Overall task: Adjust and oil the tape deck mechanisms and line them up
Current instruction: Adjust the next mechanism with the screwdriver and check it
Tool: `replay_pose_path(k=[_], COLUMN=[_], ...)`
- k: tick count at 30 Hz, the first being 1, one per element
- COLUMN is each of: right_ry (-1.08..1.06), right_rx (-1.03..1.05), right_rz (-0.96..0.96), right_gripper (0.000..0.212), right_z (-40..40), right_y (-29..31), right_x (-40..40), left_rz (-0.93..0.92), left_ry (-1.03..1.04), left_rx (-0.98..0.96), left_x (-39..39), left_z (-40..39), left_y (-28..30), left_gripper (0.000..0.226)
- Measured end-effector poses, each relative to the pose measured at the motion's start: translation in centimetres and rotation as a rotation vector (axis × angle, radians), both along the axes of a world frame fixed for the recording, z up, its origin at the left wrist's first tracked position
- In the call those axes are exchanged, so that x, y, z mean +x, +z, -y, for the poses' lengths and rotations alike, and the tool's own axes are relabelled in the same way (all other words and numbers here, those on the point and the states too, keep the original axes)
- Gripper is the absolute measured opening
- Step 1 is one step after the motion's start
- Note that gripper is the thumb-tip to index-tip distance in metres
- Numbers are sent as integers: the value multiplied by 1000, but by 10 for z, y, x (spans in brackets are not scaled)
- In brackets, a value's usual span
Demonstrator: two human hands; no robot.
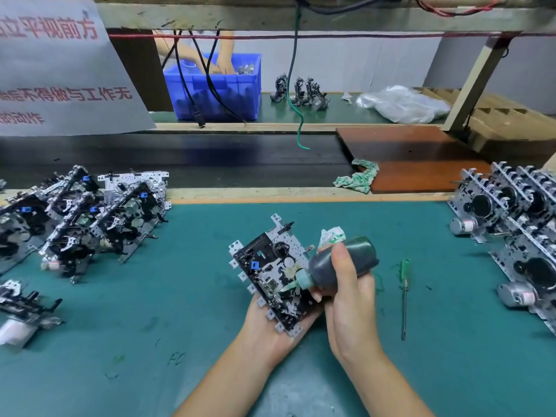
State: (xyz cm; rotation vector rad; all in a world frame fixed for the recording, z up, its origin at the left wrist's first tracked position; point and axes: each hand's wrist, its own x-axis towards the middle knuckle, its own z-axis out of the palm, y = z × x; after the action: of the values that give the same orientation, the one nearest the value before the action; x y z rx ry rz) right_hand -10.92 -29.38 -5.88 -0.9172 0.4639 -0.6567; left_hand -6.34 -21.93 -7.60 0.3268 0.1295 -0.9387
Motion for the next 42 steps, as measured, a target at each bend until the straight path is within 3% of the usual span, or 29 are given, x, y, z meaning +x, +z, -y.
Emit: replay_pose_path(k=[4, 8, 16, 19, 21, 23, 26, 28, 30, 35, 39, 42], right_ry=[-11, -9, -26, -52, -112, -168, -208, -184, -117, 15, 141, 351], right_rx=[-14, -26, -14, 46, 98, 88, -4, -100, -244, -632, -845, -994], right_rz=[16, 35, 48, 140, 206, 220, 102, -8, -52, -114, -222, -287], right_gripper=[43, 34, 35, 33, 34, 33, 33, 29, 30, 34, 33, 30], right_z=[1, 1, 4, 16, 30, 46, 58, 61, 59, 52, 45, 46], right_y=[-3, -6, -5, 2, 6, 9, 5, -1, -8, -13, -11, -2], right_x=[0, 1, 0, -3, -4, -7, -8, -9, -7, -2, 9, 27], left_rz=[11, -4, -28, 16, 129, 401, 1088, 1521, 1734, 1730, 1549, 1609], left_ry=[62, 8, 10, 30, 95, 230, 442, 407, 321, 290, 101, -23], left_rx=[81, -36, 11, 43, 178, 551, 1087, 1247, 1323, 1280, 1139, 1094], left_x=[-6, -8, -3, 2, 6, 12, 13, 7, -1, -2, 16, 29], left_z=[0, 0, 0, -5, -9, -12, -17, -19, -15, -13, -24, -40], left_y=[6, 15, 6, 7, 11, 11, 8, 0, -6, -4, 0, -4], left_gripper=[21, 20, 37, 37, 30, 32, 18, 12, 9, 8, 29, 35])
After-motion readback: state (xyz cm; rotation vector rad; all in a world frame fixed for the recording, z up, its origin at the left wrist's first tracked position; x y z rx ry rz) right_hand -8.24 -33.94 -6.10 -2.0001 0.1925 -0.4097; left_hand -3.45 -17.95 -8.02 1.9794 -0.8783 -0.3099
